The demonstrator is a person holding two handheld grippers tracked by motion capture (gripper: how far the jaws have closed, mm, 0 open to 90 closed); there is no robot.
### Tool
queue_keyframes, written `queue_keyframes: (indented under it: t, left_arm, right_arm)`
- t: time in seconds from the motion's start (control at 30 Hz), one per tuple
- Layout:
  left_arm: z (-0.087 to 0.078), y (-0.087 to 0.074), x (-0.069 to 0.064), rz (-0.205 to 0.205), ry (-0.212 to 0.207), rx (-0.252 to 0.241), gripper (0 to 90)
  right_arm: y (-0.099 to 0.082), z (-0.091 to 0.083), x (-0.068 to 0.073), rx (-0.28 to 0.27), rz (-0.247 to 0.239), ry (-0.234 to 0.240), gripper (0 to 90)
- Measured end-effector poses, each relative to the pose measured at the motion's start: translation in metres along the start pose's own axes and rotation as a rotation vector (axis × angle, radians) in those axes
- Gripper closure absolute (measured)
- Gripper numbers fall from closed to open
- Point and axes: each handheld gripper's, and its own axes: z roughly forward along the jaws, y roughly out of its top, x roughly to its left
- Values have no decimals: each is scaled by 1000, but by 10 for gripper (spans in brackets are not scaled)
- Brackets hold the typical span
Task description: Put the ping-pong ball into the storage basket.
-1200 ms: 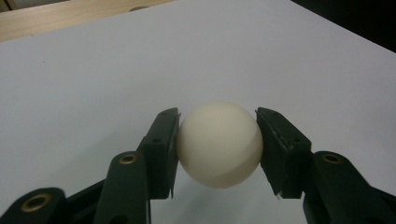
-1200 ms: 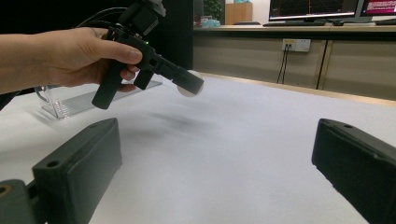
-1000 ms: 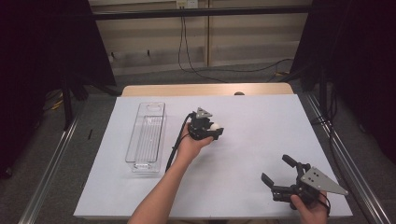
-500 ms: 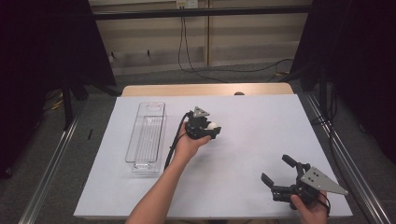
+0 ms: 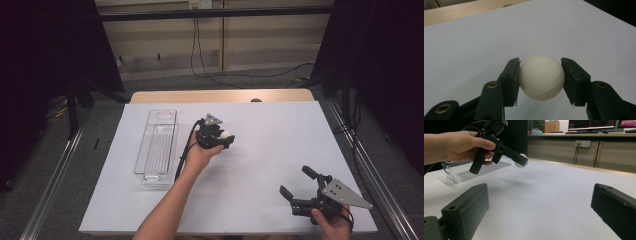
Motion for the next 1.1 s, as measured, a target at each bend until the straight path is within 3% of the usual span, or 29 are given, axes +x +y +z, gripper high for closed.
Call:
queue_keyframes:
  t: [1.1]
  left_arm:
    - [-14,1,10,-21,24,0,511]
  right_arm:
    - [0,0,0,-1,-1,1,10]
